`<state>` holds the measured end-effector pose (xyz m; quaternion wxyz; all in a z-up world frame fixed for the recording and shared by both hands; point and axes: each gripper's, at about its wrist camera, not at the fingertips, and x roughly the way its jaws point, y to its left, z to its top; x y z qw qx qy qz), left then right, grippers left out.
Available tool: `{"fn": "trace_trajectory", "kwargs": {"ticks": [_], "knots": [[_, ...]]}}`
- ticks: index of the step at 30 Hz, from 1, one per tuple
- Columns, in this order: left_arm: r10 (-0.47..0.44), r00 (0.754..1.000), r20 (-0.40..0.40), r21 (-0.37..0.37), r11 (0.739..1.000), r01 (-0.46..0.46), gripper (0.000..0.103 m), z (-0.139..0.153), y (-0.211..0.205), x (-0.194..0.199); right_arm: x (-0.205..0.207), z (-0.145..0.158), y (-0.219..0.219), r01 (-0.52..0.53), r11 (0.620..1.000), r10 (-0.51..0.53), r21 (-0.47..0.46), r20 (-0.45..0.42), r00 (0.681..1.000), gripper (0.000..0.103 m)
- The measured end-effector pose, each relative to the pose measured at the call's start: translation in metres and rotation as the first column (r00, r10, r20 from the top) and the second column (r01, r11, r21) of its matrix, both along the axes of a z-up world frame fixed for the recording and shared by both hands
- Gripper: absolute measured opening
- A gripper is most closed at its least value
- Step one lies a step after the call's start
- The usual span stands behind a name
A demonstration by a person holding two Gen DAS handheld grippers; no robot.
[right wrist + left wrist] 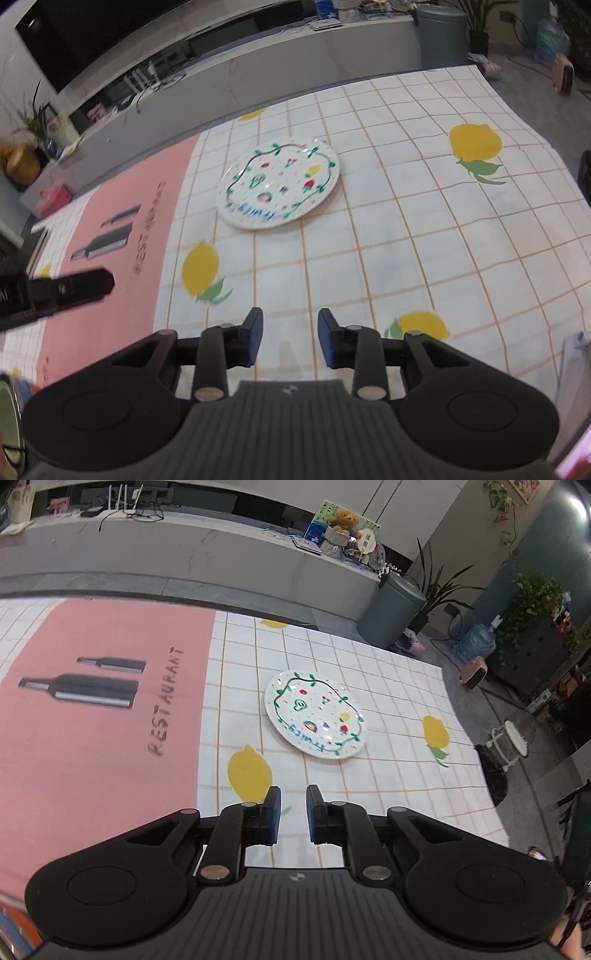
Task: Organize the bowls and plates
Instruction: 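Move both grippers to the rim of the white painted plate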
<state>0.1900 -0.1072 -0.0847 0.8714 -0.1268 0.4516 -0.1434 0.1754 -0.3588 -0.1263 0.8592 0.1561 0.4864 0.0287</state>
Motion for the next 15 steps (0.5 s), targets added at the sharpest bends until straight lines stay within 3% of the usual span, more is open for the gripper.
{"fn": "trace_trajectory", "kwargs": {"ticks": [3, 15], "knots": [[-0.006, 1.000, 0.019, 0.027, 1.000, 0.005, 0.020, -0.004, -0.005, 0.015, 0.015, -0.007, -0.007, 0.037, 0.999, -0.037, 0.023, 0.007, 0.999, 0.034], [0.049, 0.999, -0.002, 0.001, 0.999, -0.049, 0.029, -0.039, -0.001, 0.083, 0.064, -0.029, -0.025, 0.158, 0.985, -0.159, 0.068, 0.019, 0.987, 0.034]]}}
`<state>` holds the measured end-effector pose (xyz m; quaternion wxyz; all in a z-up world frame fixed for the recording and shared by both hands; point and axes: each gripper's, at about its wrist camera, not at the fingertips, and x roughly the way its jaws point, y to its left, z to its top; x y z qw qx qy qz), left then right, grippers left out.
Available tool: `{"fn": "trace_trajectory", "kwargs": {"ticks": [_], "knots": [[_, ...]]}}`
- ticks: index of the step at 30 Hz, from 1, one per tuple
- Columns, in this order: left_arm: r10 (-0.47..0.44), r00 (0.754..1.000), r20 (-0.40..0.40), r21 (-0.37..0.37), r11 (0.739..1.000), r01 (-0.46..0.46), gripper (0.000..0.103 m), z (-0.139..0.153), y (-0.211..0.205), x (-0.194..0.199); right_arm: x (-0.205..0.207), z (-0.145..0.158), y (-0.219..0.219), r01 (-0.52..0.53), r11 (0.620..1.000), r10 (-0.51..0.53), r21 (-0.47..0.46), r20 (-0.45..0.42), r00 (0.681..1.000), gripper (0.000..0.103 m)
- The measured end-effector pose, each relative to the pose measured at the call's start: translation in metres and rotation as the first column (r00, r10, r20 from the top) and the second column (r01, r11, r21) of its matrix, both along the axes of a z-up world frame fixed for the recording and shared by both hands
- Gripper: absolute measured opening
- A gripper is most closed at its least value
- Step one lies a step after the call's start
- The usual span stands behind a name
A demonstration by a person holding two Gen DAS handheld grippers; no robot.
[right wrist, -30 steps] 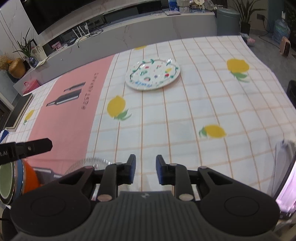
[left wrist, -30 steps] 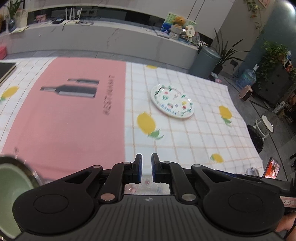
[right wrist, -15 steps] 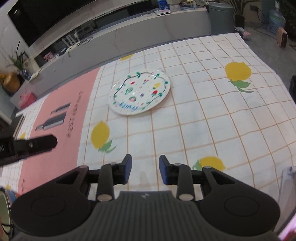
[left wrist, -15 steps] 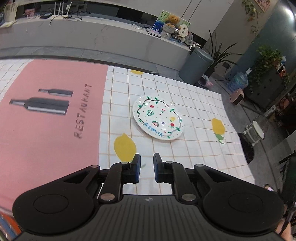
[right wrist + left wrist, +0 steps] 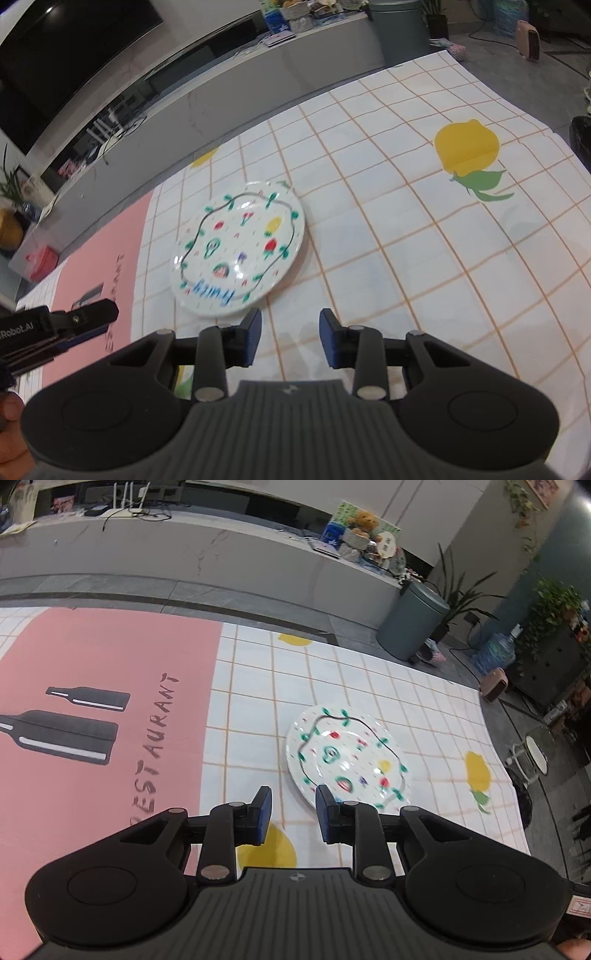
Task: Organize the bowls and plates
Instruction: 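Move both grippers to the rim of the white painted plate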
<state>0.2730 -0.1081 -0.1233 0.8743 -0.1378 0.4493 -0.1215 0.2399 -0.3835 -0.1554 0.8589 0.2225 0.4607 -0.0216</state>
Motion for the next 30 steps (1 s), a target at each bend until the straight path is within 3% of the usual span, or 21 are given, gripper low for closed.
{"fn": "trace_trajectory", "kwargs": {"ticks": [9, 15, 30], "knots": [[0.051, 0.998, -0.032, -0.074, 0.996, -0.053, 0.031, -0.022, 0.012, 0.031, 0.024, -0.013, -0.010, 0.031, 1.000, -0.031, 0.005, -0.003, 1.000, 0.034], [0.067, 0.996, -0.065, -0.121, 0.990, -0.075, 0.032, -0.036, 0.011, 0.044, 0.033, -0.022, -0.020, 0.073, 0.994, -0.073, 0.080, -0.003, 0.997, 0.035], [0.077, 0.993, -0.089, -0.135, 0.987, -0.089, 0.032, -0.052, -0.002, 0.061, 0.049, -0.030, -0.039, 0.123, 0.969, -0.132, 0.213, 0.025, 0.991, 0.030]]}}
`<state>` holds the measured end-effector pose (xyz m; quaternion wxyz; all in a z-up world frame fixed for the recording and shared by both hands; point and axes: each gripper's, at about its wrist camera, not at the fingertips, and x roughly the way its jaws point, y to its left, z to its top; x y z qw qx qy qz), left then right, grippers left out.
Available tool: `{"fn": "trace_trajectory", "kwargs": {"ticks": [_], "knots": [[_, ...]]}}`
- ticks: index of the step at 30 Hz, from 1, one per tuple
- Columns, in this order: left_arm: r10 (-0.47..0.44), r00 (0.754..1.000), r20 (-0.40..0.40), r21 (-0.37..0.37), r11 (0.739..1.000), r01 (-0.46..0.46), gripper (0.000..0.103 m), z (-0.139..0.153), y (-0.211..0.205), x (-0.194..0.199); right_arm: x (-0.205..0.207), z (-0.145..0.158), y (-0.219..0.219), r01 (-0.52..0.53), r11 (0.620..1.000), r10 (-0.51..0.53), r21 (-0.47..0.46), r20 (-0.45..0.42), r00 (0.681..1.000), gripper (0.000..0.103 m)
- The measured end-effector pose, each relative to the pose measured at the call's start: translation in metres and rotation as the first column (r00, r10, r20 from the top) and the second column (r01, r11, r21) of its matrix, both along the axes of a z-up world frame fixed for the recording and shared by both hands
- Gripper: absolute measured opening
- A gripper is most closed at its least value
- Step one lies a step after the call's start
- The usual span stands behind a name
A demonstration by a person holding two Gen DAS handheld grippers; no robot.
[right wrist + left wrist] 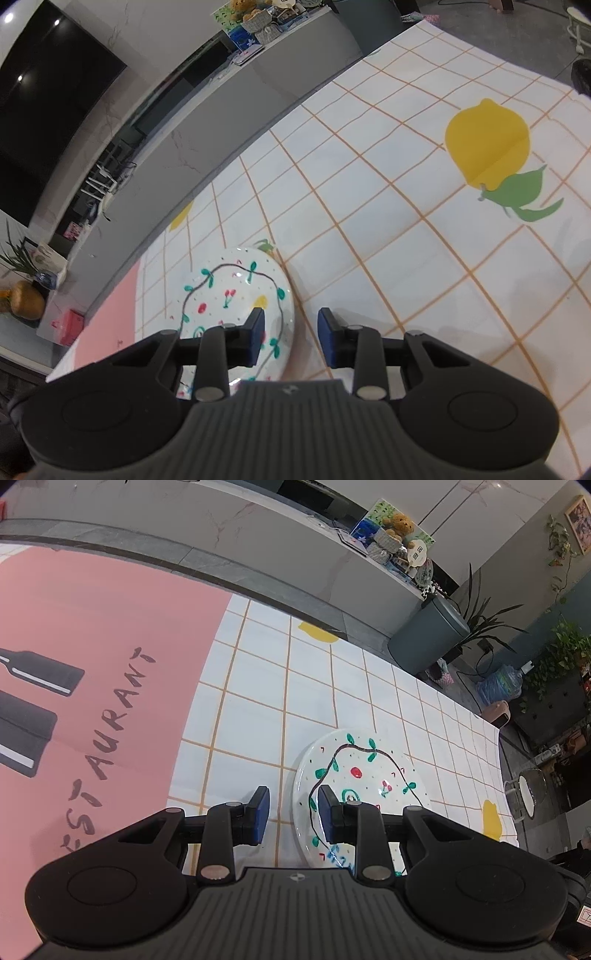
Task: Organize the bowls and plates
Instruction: 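Move both grippers to the rim of the white painted plate, then close both grippers on the white plate rim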
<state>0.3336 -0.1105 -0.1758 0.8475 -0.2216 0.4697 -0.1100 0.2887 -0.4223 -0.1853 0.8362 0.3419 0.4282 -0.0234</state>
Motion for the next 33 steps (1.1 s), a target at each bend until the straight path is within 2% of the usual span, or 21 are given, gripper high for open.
{"fn": "trace_trajectory", "kwargs": {"ticks": [4, 6, 8, 10, 15, 24, 33], "knots": [[-0.003, 1.000, 0.008, -0.001, 1.000, 0.003, 0.031, -0.001, -0.003, 0.003, 0.002, -0.005, -0.001, 0.005, 0.998, -0.006, 0.055, 0.008, 1.000, 0.024], [-0.003, 1.000, 0.005, -0.007, 1.000, 0.003, 0.028, -0.002, -0.004, 0.004, 0.002, -0.008, -0.002, 0.004, 0.996, -0.004, 0.085, -0.001, 1.000, 0.015], [-0.014, 1.000, -0.008, -0.018, 1.000, 0.014, 0.021, -0.002, -0.007, 0.004, 0.002, -0.008, -0.002, 0.010, 0.996, -0.010, 0.086, -0.002, 1.000, 0.012], [-0.008, 1.000, -0.007, -0.002, 1.000, 0.008, 0.020, -0.001, -0.009, 0.002, 0.000, -0.008, -0.001, 0.011, 0.997, -0.010, 0.081, -0.008, 1.000, 0.006], [-0.006, 1.000, -0.021, 0.005, 1.000, 0.006, 0.015, 0.004, -0.007, -0.003, -0.003, -0.005, -0.001, 0.008, 0.997, -0.006, 0.081, -0.024, 1.000, 0.006], [0.009, 1.000, 0.003, 0.025, 1.000, -0.009, 0.015, 0.023, 0.003, -0.026, -0.026, 0.001, 0.005, -0.012, 0.989, 0.019, 0.145, -0.046, 0.999, 0.006], [0.048, 0.998, 0.026, 0.005, 0.999, -0.049, 0.014, 0.040, 0.018, -0.063, -0.058, 0.017, 0.017, -0.034, 0.986, 0.039, 0.164, -0.031, 0.999, 0.006]]}}
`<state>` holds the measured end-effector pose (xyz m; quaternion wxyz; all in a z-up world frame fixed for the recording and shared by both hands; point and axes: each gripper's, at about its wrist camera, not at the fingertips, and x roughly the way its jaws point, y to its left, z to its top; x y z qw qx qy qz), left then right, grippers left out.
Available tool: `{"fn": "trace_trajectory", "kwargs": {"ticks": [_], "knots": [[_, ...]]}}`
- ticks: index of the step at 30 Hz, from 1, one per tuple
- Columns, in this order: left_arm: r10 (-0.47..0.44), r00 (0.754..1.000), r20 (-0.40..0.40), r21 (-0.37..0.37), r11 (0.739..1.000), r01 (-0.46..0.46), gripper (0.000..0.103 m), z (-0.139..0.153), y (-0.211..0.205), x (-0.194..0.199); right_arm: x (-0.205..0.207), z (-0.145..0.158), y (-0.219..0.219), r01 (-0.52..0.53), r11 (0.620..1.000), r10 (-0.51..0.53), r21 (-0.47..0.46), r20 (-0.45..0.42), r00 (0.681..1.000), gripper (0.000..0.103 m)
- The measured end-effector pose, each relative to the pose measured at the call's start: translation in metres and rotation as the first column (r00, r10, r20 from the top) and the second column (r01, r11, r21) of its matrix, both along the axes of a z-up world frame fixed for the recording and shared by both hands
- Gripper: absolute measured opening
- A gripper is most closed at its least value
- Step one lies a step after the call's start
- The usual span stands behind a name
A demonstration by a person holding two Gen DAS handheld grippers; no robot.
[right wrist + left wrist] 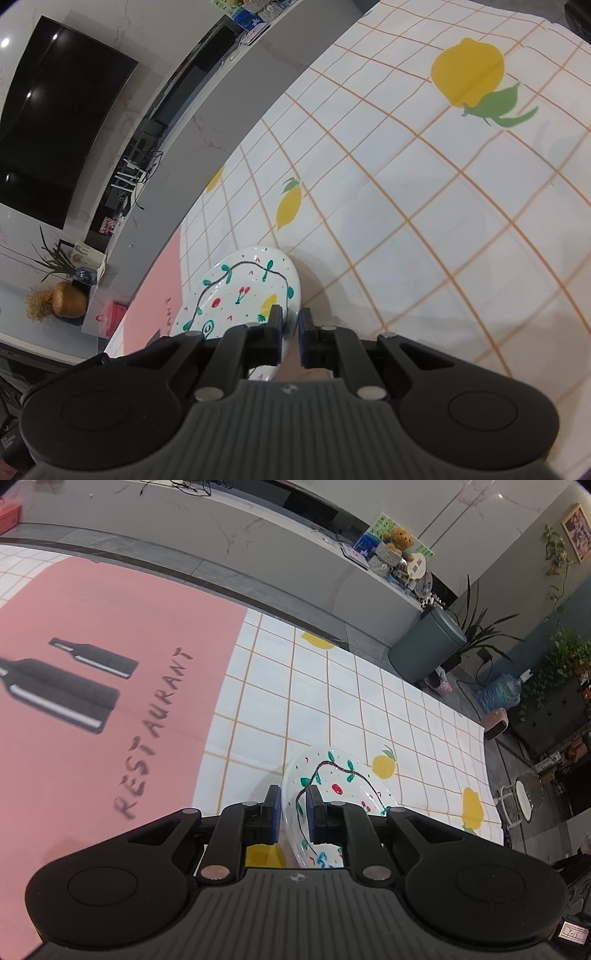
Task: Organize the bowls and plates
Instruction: 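Close both grippers on the white plate rim, then lift the white plate with both grippers toward the blue pot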
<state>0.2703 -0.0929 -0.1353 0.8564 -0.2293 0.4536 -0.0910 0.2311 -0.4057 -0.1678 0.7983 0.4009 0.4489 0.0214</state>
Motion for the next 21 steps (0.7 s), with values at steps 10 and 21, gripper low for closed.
{"fn": "trace_trajectory", "kwargs": {"ticks": [10, 21], "knots": [[0.071, 0.996, 0.057, -0.069, 0.995, -0.067, 0.014, 0.024, 0.020, -0.056, -0.047, 0.019, 0.014, -0.027, 1.000, 0.027, 0.012, 0.011, 1.000, 0.007], [0.107, 0.987, 0.123, -0.095, 0.991, -0.095, 0.014, 0.042, 0.041, -0.121, -0.105, 0.029, 0.033, -0.062, 0.997, 0.061, 0.054, 0.021, 0.998, 0.008]]}}
